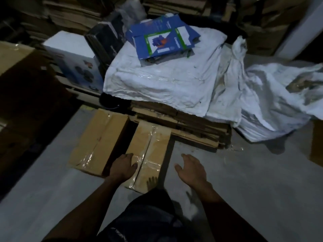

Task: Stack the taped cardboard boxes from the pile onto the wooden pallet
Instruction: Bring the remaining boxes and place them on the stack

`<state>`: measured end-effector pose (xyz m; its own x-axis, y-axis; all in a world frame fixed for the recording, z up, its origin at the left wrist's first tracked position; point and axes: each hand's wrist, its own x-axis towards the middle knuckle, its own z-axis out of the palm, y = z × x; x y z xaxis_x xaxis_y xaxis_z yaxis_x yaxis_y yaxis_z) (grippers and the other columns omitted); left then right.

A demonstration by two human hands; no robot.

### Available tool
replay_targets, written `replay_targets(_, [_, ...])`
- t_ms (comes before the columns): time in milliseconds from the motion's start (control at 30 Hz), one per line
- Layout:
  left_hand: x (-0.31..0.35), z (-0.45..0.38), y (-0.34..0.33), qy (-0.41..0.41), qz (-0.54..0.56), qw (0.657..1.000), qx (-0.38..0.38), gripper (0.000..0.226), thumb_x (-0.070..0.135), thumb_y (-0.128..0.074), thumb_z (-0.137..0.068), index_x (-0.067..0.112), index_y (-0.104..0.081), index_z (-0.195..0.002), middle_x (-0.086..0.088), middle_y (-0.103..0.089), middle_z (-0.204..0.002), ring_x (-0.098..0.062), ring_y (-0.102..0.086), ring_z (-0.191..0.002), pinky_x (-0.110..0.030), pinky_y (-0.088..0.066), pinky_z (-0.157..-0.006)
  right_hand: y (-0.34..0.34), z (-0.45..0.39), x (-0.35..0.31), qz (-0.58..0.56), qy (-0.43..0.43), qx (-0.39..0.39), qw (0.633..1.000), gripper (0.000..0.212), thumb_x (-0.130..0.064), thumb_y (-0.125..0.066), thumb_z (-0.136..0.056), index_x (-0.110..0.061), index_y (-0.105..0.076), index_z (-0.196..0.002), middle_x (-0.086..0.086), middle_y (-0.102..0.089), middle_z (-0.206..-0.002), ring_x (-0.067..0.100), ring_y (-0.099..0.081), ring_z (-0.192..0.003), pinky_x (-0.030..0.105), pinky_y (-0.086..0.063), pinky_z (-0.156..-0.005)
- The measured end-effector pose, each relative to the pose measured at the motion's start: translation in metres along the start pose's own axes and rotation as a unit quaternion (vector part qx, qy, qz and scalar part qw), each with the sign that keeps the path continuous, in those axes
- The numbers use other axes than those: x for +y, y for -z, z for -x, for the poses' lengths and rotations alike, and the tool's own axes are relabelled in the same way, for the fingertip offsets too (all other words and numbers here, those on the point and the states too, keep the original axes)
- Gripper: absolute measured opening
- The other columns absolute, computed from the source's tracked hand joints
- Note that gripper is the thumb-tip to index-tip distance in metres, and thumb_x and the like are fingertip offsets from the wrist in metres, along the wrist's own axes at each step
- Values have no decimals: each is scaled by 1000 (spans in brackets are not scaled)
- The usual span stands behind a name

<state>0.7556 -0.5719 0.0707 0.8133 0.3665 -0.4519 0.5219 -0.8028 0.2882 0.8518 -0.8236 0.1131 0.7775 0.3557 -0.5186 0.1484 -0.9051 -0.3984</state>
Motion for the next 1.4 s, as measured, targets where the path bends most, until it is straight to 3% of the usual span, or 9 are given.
replay_targets(200, [18, -37, -16, 52, 50, 997, 28, 71, 45, -37, -82, 0, -53, -134, -20, -59, -131, -36, -55, -122, -39, -45, -98, 26, -79, 8, 98, 77, -41, 991, 64, -50, -44, -100, -19, -30, -154, 5, -32, -158, 22, -28, -145, 37, -24, -118])
replay_targets(300, [19, -65, -29, 90, 67, 993, 28, 66, 46, -41, -83, -1, -58, -127, -21, -64, -121, -37, -59, -114, -41, -48, -91, 38, -124, 0, 142, 108, -67, 982, 63, -50, -45, -99, -19, -31, -153, 5, -34, -157, 22, -30, -144, 37, -26, -117])
replay_targets(400, [28, -81, -21, 141, 78, 987, 6, 49, 38, -50, -93, 7, -53, -131, -13, -60, -128, -32, -54, -120, -36, -44, -95, 56, -163, -21, 191, 161, -88, 964, 60, -49, -46, -99, -18, -36, -149, 6, -41, -152, 24, -36, -140, 36, -29, -113])
replay_targets(633, [36, -112, 5, 227, 114, 966, 51, 59, 43, -41, -89, 8, -51, -135, -12, -57, -133, -30, -52, -122, -37, -41, -97, 89, -244, -95, 291, 298, -136, 899, 66, -52, -47, -97, -18, -33, -152, 8, -38, -153, 28, -35, -139, 39, -32, -113])
replay_targets(800, [50, -119, 6, 321, 179, 925, 97, 52, 37, -48, -95, 6, -49, -137, -14, -55, -136, -30, -50, -124, -36, -39, -102, 89, -288, -141, 342, 394, -165, 837, 67, -53, -48, -96, -20, -33, -152, 7, -36, -155, 26, -33, -142, 39, -27, -115])
replay_targets(900, [68, -124, -1, 383, 236, 887, 103, 60, 42, -38, -94, 4, -44, -140, -15, -52, -139, -29, -48, -126, -35, -37, -104, 84, -310, -161, 370, 442, -189, 795, 68, -54, -48, -97, -21, -30, -153, 6, -33, -157, 26, -31, -142, 40, -26, -115])
replay_targets(1100, [98, -158, -40, 543, 383, 733, 148, 77, 48, -30, -83, 5, -41, -145, -15, -47, -145, -29, -45, -132, -34, -34, -107, 35, -374, -182, 424, 529, -267, 685, 73, -56, -50, -94, -20, -28, -154, 9, -29, -160, 28, -28, -145, 43, -29, -116])
replay_targets(1267, [108, -209, -100, 643, 538, 517, 176, 59, 38, -49, -99, 7, -37, -148, -15, -41, -151, -30, -42, -135, -34, -36, -107, -29, -427, -178, 450, 548, -295, 641, 77, -58, -53, -92, -23, -25, -154, 6, -28, -160, 27, -27, -145, 44, -29, -115])
replay_targets(1400, [94, -254, -166, 669, 607, 367, 221, 68, 44, -54, -94, 3, -39, -146, -18, -42, -149, -33, -42, -134, -33, -36, -102, -99, -470, -174, 472, 560, -309, 606, 78, -58, -52, -92, -22, -24, -155, 8, -26, -160, 30, -27, -145, 47, -31, -115])
